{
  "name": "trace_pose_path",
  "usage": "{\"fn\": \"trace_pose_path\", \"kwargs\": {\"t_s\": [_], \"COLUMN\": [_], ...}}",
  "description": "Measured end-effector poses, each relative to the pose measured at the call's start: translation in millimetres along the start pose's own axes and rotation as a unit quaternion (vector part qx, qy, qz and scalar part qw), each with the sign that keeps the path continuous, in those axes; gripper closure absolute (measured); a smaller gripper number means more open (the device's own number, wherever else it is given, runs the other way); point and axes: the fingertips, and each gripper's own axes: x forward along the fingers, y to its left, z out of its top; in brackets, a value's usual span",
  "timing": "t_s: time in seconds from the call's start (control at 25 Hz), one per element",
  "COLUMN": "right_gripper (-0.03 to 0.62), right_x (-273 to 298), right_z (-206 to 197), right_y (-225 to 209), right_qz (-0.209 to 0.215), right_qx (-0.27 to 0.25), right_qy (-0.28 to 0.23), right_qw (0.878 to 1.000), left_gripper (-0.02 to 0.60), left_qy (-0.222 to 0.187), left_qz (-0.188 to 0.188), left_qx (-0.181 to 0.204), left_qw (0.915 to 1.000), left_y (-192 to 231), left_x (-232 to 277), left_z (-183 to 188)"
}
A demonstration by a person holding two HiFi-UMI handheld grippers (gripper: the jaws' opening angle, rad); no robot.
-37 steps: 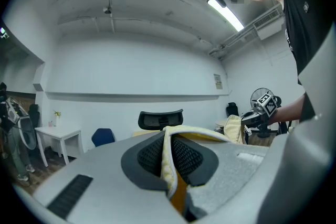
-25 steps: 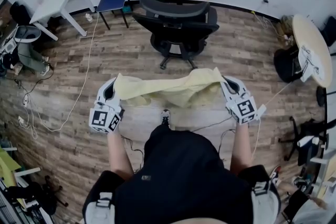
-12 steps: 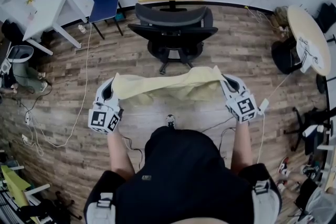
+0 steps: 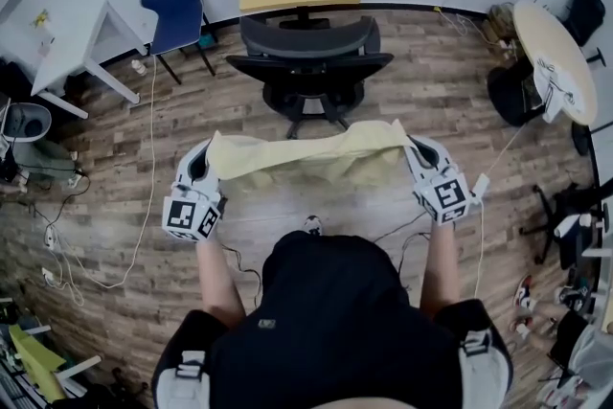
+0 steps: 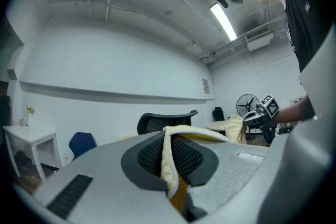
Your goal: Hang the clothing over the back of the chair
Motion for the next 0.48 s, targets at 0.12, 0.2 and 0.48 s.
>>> {"fn": "trace_pose_path", "kwargs": {"t_s": [0.12, 0.2, 0.48], "right_gripper": [0.592, 0.592, 0.592], "right_x": [0, 0, -1], "right_z": [-2, -2, -4], "right_y": [-2, -2, -4], "right_qz": [-0.014, -0.022, -0.04], "right_qx": [0.002, 0.005, 0.01], "right_qy": [0.003, 0.003, 0.006], "right_qw": [1.0, 1.0, 0.999], "left_gripper": [0.578, 0.578, 0.578], "left_qy": [-0.001, -0.001, 0.001], "left_qz": [-0.01, -0.016, -0.036], "left_qx": [0.003, 0.003, 0.002], "left_qw": [0.9999, 0.9999, 0.9994], "left_y": [7, 10, 12], "left_x": [9, 13, 28], "left_z": [2, 3, -1]}}
